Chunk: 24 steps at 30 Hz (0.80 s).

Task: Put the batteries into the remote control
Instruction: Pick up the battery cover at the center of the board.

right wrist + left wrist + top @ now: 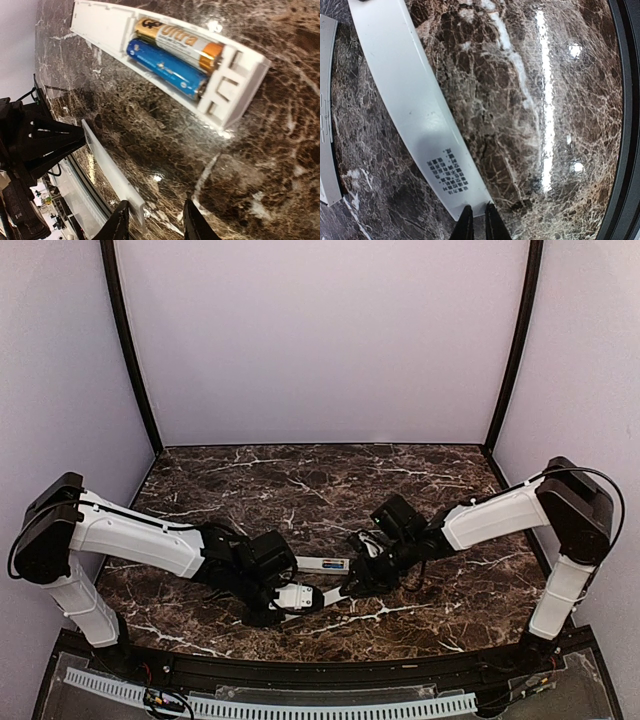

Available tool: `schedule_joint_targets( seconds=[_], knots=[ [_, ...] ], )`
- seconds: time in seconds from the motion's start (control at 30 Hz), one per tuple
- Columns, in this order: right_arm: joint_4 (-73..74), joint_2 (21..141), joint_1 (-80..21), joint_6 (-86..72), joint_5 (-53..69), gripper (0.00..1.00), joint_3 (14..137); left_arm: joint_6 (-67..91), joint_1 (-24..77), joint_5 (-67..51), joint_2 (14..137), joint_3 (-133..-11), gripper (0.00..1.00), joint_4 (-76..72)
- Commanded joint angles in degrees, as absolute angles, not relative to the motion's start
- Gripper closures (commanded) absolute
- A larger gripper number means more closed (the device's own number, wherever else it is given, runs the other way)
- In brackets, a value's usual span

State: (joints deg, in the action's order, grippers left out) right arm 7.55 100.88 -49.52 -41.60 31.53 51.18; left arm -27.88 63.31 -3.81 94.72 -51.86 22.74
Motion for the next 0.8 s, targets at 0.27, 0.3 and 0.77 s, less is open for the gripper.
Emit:
schedule_joint_targets(
  seconds=[0.27,0.3,0.77],
  knots=[
    [-8.4,104.7,-49.3,-46.5,42.7,0.78,48.7,-28.4,63.7,-4.2,95.7,-50.2,0.90,24.3],
    [-9.0,104.7,-49.3,-46.6,42.7,0.80,48.6,-28.4,63.7,-4.2,95.7,-50.3,0.90,24.3],
    [-0.7,100.8,-49.3,-36.7,43.5,1.00,52.1,-24.9,63.4,0.7,90.3,-51.9,0.81,23.3]
  ],
)
